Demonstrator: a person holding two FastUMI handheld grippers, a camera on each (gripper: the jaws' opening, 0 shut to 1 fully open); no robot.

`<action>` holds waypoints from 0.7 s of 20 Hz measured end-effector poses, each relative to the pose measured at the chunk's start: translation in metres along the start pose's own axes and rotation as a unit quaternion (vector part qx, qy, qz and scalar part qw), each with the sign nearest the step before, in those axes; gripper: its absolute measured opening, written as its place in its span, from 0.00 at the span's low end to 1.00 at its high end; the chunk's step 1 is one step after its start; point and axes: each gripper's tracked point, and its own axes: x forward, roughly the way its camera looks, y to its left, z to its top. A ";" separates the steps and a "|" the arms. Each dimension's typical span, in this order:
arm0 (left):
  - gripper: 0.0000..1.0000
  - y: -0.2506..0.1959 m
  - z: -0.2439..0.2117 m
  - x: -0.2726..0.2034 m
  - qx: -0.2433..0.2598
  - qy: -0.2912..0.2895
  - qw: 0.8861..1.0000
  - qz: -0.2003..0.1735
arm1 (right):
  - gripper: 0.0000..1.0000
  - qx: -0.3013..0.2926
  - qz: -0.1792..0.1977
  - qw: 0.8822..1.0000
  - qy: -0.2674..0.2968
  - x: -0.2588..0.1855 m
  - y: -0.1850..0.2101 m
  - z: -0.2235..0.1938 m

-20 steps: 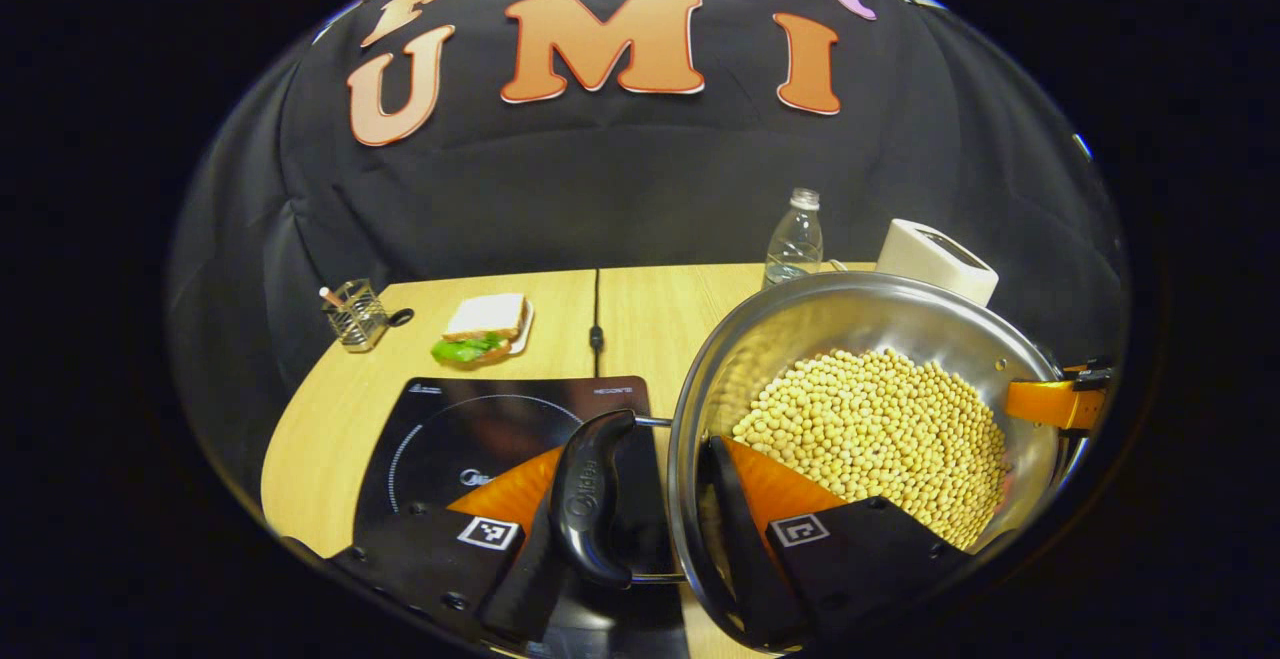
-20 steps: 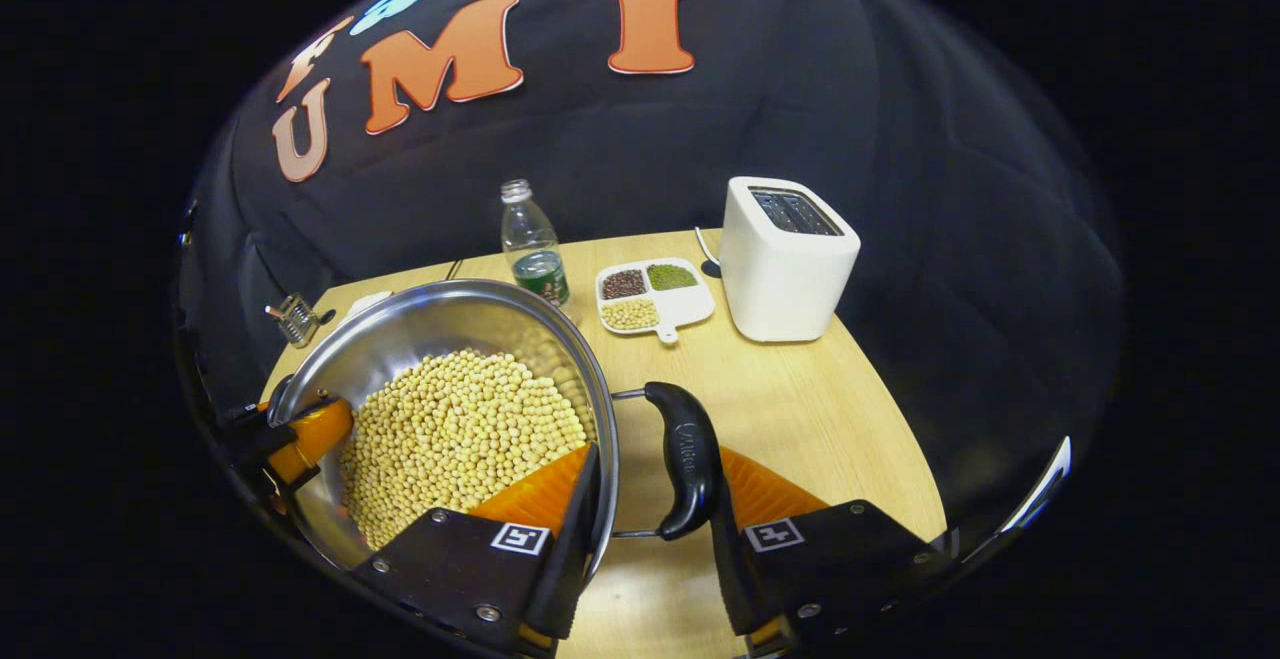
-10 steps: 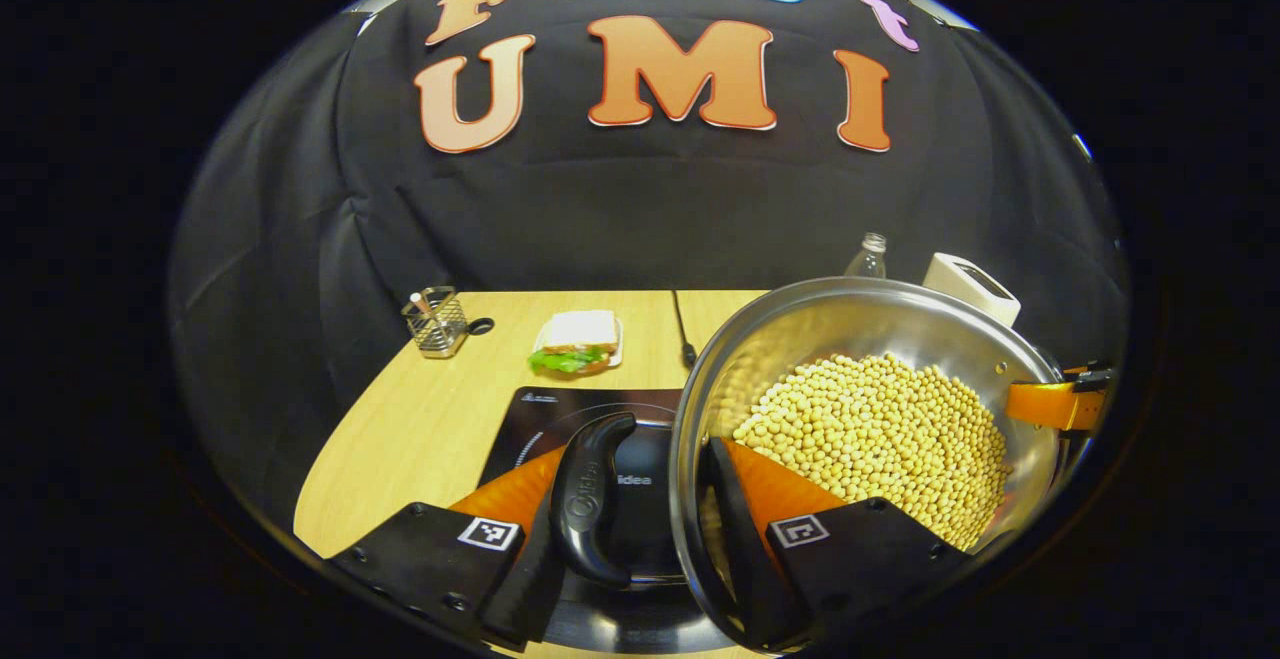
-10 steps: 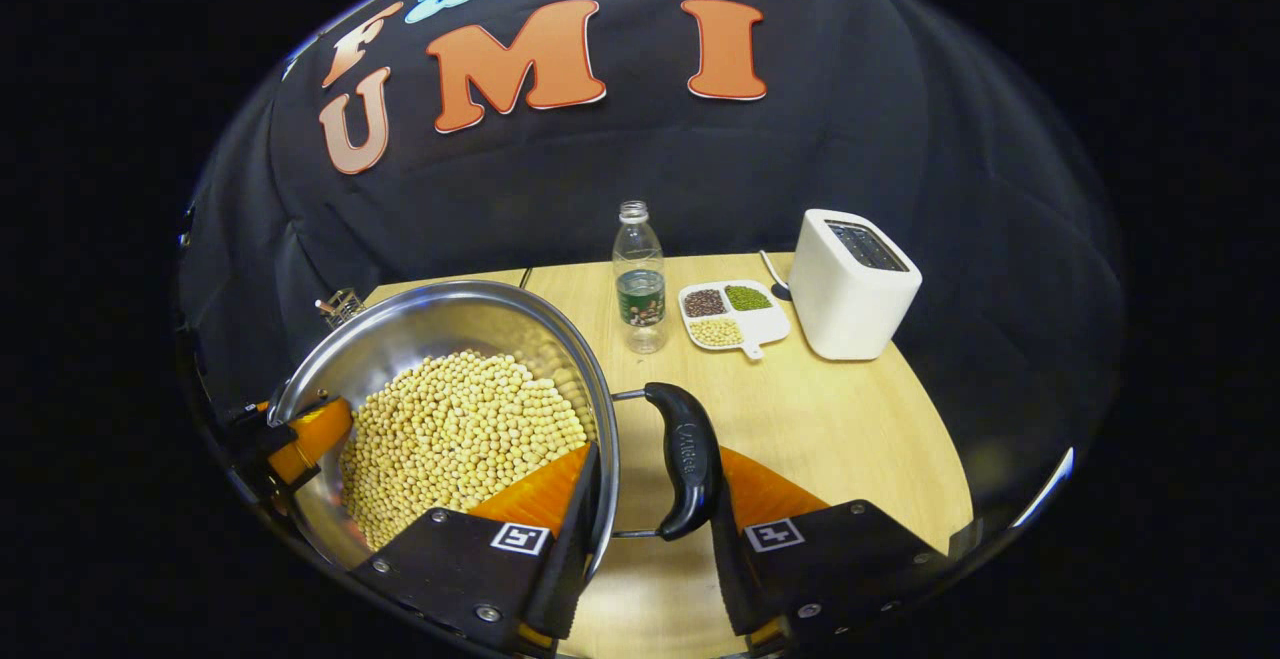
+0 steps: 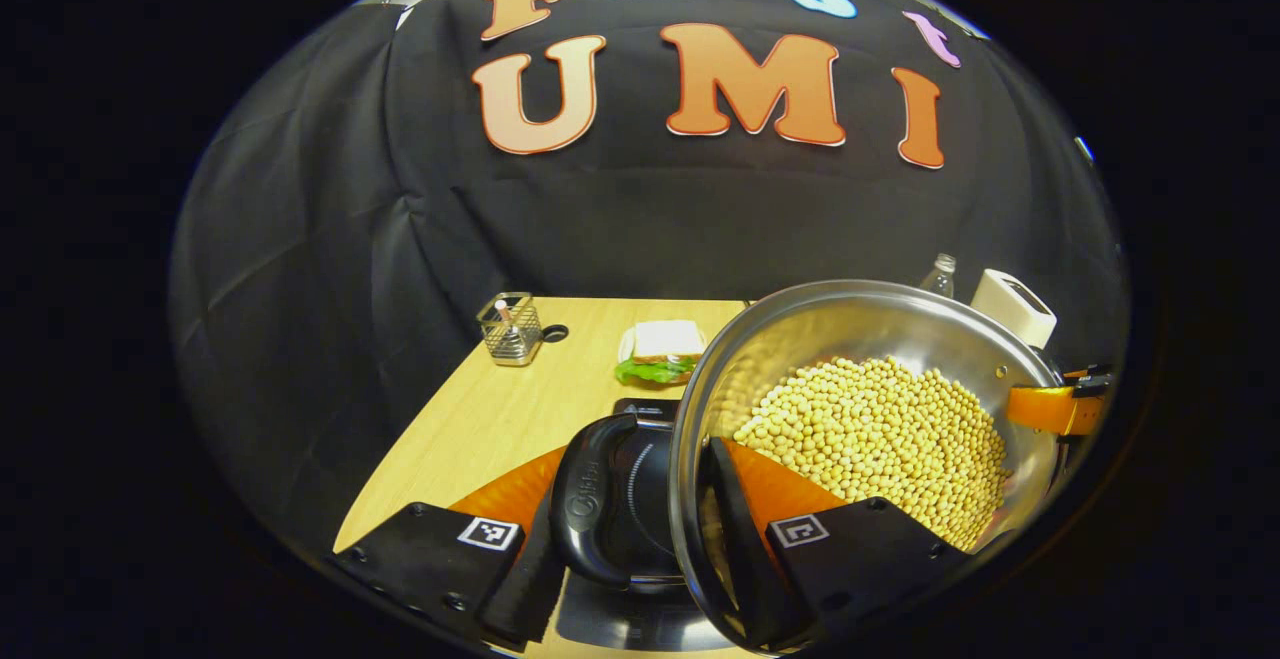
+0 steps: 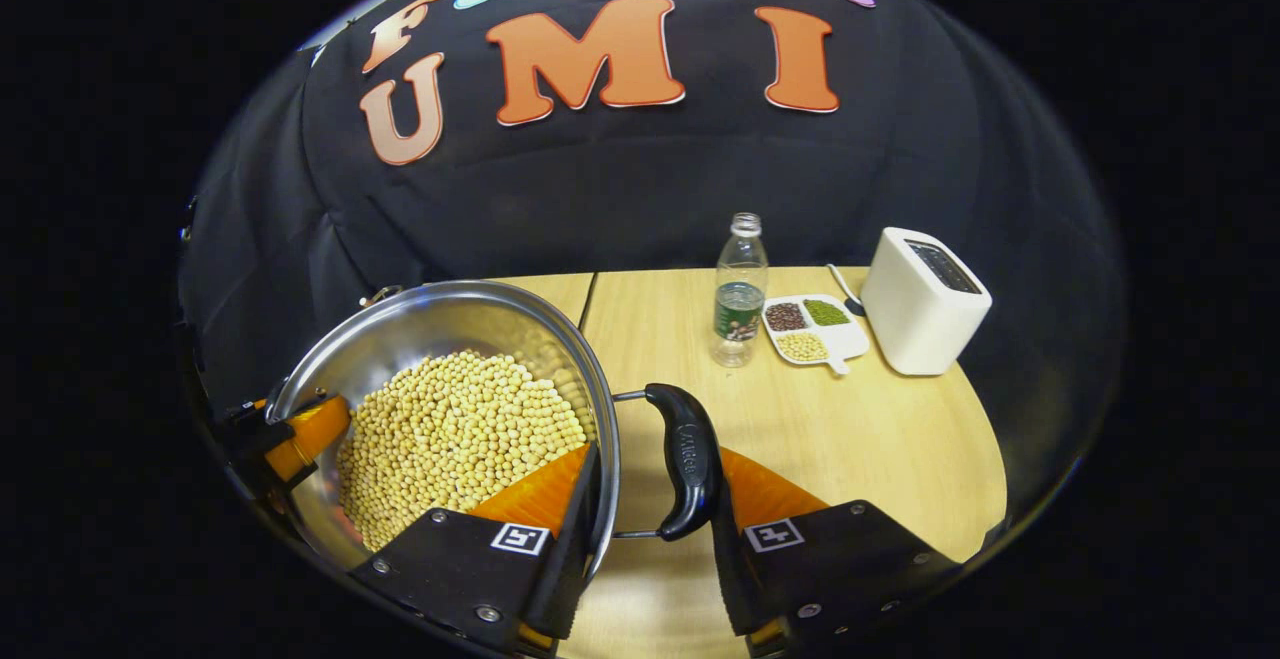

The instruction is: First push the handle of the pot to place it horizontally, then grasp the pot with both hands and set it on the induction cooktop.

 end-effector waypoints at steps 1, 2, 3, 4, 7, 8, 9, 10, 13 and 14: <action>0.77 0.004 0.001 0.001 -0.002 0.000 1.000 0.003 | 0.57 0.000 0.002 1.000 0.001 0.002 0.002 -0.001; 0.77 0.012 -0.001 0.004 -0.001 -0.001 1.000 0.006 | 0.57 0.001 0.004 1.000 0.002 0.004 0.000 0.002; 0.77 0.022 -0.005 0.011 -0.004 -0.001 1.000 0.008 | 0.57 0.001 0.005 1.000 0.006 0.008 0.000 0.001; 0.77 0.030 -0.011 0.020 -0.005 0.003 1.000 0.010 | 0.57 0.006 0.004 1.000 0.010 0.008 -0.004 0.003; 0.74 0.039 -0.021 0.032 -0.005 0.011 1.000 0.012 | 0.57 0.000 0.002 1.000 0.018 0.019 -0.010 0.009; 0.77 0.041 -0.025 0.037 -0.004 0.013 1.000 0.012 | 0.57 -0.003 0.002 1.000 0.021 0.019 -0.011 0.010; 0.77 0.044 -0.028 0.042 -0.004 0.015 1.000 0.012 | 0.57 -0.004 0.002 1.000 0.026 0.019 -0.013 0.013; 0.77 0.046 -0.032 0.048 -0.004 0.019 1.000 0.012 | 0.57 -0.004 0.002 1.000 0.031 0.020 -0.015 0.014; 0.77 0.047 -0.043 0.061 -0.010 0.027 1.000 0.005 | 0.57 -0.011 -0.006 0.999 0.038 0.020 -0.014 0.011; 0.77 0.047 -0.048 0.066 -0.014 0.030 0.999 0.003 | 0.57 -0.013 -0.009 0.999 0.037 0.020 -0.014 0.015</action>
